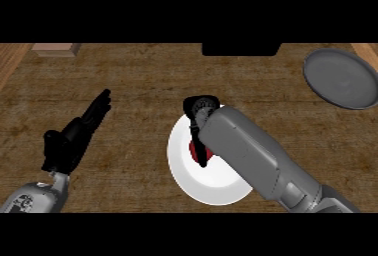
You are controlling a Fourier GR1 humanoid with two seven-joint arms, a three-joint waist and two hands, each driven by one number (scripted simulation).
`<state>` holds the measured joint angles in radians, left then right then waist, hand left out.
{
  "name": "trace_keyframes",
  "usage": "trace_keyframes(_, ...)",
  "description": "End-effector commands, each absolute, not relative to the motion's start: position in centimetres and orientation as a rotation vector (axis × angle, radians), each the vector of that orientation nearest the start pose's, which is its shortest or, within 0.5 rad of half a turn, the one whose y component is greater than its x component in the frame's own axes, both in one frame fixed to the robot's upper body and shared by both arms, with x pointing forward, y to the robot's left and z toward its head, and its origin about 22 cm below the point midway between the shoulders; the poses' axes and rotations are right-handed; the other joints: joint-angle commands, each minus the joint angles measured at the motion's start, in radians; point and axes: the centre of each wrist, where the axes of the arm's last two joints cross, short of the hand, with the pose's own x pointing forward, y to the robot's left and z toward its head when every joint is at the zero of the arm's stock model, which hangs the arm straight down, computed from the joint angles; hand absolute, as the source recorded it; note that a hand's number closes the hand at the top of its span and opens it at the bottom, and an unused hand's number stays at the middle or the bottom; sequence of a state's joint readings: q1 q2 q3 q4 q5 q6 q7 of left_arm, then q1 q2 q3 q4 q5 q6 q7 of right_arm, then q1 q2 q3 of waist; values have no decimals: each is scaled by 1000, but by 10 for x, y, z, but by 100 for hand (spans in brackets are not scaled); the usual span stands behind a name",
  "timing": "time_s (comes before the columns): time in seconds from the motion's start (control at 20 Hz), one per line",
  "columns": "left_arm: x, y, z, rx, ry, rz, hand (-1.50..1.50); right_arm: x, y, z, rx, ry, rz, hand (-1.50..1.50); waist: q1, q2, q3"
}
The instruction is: Pick the tomato from the plate and place it in the pan
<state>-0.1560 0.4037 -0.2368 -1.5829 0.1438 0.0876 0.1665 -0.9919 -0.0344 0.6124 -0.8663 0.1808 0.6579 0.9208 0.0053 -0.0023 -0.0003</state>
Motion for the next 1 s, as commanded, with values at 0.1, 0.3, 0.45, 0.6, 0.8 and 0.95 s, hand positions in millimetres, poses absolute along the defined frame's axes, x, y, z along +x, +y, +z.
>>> trace_keyframes(0.1,259,260,47,103,-1497,-359,0,353,-15,67,-485,-445,1625,-150,-1,0,0)
trace_keyframes(0.3,269,246,61,84,-1491,-343,0,358,-16,68,-504,-462,1618,-150,2,2,0)
trace_keyframes(0.45,264,246,49,96,-1513,-368,0,352,-17,49,-495,-442,1641,-150,10,4,0)
trace_keyframes(0.6,276,248,48,94,-1500,-338,0,351,-24,52,-457,-438,1662,-150,-3,3,0)
trace_keyframes(0.8,276,245,46,91,-1508,-347,0,344,-23,37,-409,-448,1741,150,4,5,0)
trace_keyframes(0.95,277,258,58,90,-1506,-355,0,345,-27,32,-370,-422,1745,150,5,4,0)
